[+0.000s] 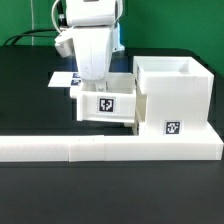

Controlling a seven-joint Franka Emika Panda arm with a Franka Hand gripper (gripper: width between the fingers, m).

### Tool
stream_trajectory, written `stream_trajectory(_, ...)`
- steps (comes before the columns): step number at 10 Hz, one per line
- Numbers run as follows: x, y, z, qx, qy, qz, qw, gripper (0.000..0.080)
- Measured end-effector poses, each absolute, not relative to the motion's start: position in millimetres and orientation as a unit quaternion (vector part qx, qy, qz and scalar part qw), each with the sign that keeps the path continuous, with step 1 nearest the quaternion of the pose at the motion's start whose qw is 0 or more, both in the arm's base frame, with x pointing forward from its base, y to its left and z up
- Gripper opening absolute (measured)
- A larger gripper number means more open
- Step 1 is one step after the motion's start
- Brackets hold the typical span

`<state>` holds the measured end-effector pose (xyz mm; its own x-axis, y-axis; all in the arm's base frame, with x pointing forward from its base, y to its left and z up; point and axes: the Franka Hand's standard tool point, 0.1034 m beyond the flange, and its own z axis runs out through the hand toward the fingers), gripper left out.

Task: Assemble drawer

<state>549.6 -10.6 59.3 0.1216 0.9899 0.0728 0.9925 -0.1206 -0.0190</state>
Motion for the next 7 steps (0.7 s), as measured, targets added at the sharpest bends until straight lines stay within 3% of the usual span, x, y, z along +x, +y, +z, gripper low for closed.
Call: stream_trajectory(7, 547.9, -1.2, 54.2, -0.739, -0.673, -0.037, 0.023, 0.0042)
